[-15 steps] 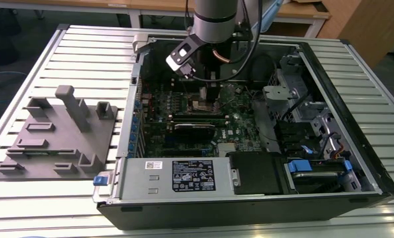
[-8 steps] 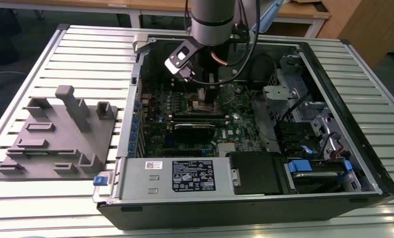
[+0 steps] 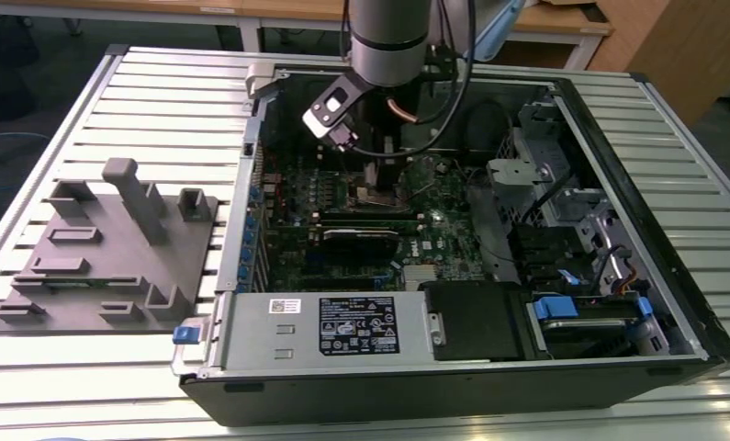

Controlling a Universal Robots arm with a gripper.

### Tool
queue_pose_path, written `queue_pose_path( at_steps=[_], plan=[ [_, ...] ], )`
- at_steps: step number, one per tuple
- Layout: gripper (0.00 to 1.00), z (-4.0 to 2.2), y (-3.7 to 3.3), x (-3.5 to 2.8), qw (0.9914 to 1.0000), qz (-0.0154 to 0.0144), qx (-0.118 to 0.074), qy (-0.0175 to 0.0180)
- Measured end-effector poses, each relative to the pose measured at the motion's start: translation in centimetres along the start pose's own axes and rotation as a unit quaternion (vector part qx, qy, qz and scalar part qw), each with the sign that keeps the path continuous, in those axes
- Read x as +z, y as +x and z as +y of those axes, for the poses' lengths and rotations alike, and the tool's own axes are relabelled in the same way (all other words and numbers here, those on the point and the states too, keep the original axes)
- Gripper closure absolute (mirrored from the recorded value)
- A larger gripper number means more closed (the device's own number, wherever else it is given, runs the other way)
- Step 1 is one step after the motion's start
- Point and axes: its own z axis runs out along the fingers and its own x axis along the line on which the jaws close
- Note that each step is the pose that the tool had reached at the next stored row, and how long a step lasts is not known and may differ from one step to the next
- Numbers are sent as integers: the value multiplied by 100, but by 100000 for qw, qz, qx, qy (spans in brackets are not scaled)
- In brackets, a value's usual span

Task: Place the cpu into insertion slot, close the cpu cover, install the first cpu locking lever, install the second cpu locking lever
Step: 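Place the cpu into insertion slot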

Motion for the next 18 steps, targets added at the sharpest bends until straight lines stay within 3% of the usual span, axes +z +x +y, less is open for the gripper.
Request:
queue_pose_path(
  at_steps=[12, 18],
  plan=[
    [46, -31, 1, 144, 100000, 1, -4, -1],
    [46, -36, 8, 159, 100000, 3, 10, -2]
  ],
)
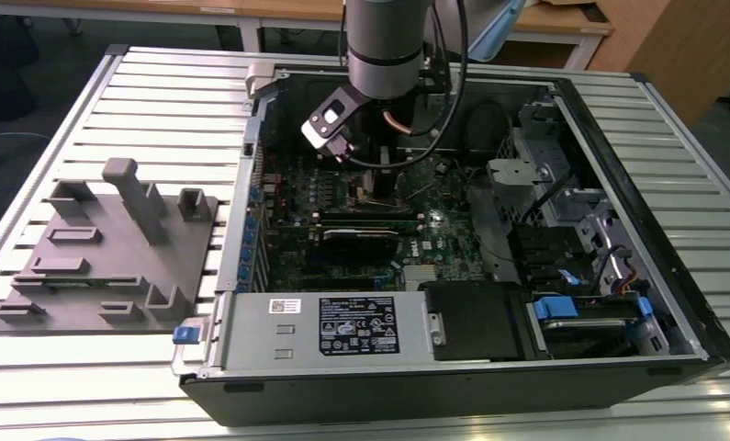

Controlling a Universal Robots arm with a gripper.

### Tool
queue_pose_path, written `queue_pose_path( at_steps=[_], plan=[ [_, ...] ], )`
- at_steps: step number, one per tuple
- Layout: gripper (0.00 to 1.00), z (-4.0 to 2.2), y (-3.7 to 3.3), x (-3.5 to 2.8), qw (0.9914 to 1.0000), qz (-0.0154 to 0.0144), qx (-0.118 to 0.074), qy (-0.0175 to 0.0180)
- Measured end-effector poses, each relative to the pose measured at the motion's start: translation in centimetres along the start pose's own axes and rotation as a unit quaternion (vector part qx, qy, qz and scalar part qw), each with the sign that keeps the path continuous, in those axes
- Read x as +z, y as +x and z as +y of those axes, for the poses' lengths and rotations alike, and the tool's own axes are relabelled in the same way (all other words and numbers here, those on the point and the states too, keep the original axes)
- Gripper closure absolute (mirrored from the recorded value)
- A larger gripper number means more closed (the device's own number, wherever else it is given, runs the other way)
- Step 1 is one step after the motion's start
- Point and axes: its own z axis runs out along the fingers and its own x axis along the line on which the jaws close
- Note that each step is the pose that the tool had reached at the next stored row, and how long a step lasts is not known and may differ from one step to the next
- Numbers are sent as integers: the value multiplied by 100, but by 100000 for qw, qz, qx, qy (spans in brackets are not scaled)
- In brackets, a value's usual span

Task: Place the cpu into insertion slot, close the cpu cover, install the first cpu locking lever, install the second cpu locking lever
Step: 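Place the cpu into insertion slot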

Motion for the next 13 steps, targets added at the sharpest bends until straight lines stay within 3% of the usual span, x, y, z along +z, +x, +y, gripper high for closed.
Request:
queue_pose_path(
  at_steps=[13],
  plan=[
    [46, -21, 34, 96, 100000, -10, -16, 6]
  ],
)
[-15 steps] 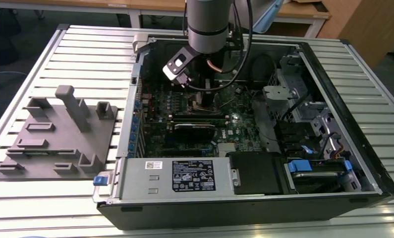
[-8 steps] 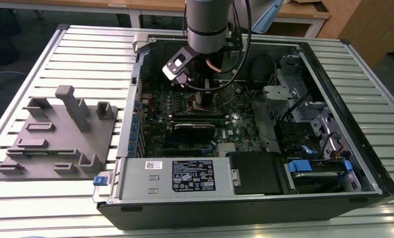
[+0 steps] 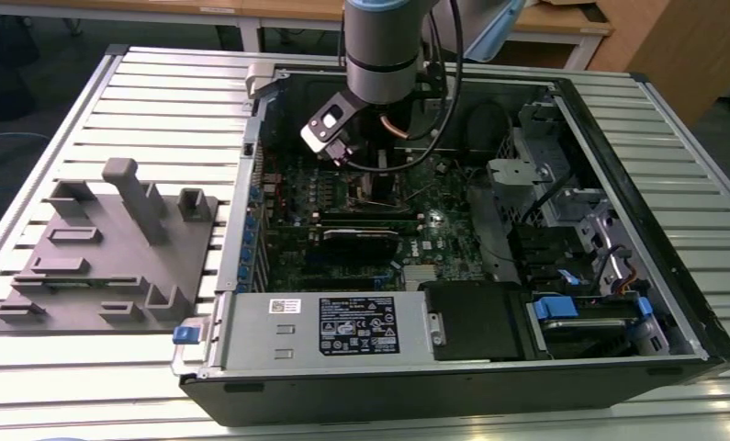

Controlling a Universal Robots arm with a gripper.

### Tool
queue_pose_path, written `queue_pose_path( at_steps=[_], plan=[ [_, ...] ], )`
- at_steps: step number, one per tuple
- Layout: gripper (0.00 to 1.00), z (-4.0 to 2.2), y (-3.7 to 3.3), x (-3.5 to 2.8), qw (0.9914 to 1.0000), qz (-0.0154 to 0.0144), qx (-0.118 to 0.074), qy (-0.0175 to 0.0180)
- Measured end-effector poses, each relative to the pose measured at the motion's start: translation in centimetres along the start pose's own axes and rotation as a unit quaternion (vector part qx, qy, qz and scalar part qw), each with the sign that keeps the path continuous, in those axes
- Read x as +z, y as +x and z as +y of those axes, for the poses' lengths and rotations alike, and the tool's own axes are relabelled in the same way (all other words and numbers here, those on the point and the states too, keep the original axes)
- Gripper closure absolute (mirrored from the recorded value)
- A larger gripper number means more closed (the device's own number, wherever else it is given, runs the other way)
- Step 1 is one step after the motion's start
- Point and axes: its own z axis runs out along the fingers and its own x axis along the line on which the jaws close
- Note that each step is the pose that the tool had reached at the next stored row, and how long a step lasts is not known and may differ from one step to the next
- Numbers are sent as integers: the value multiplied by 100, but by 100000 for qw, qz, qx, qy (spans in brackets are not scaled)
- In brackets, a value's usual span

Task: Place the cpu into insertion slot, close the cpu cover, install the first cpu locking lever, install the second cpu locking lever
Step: 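Place the cpu into insertion slot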

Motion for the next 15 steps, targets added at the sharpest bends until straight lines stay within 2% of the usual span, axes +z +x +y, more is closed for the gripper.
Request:
queue_pose_path(
  at_steps=[4, 15],
  plan=[
    [46, 0, 1, 2, 100000, 3, 5, -2],
    [46, -44, 9, 68, 99998, -108, 582, -34]
  ],
)
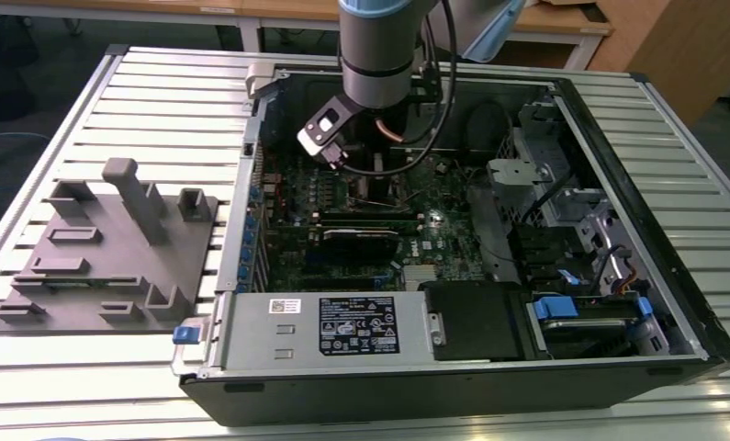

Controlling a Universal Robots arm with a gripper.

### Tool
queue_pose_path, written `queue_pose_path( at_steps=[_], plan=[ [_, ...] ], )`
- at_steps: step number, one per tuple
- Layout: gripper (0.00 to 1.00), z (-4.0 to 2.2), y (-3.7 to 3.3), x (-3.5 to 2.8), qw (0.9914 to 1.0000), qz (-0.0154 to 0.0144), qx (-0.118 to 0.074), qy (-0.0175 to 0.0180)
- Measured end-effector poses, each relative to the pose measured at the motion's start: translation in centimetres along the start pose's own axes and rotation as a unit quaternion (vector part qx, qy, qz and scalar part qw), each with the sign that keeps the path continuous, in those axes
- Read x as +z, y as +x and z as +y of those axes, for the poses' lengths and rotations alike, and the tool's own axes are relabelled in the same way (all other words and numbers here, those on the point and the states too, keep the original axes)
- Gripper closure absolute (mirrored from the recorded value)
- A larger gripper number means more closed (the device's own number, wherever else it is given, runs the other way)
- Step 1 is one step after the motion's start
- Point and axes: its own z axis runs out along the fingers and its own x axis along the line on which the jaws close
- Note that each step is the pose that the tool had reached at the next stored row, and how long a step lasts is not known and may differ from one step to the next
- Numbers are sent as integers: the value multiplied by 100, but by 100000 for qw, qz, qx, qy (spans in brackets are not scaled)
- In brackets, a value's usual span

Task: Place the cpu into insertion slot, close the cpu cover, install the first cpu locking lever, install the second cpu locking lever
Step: 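Place the cpu into insertion slot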

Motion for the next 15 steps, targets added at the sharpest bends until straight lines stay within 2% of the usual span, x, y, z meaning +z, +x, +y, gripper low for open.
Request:
queue_pose_path(
  at_steps=[4, 15],
  plan=[
    [46, -4, -1, 17, 99993, -107, 1198, -63],
    [46, -10, 5, 62, 99997, -81, 824, -44]
  ],
)
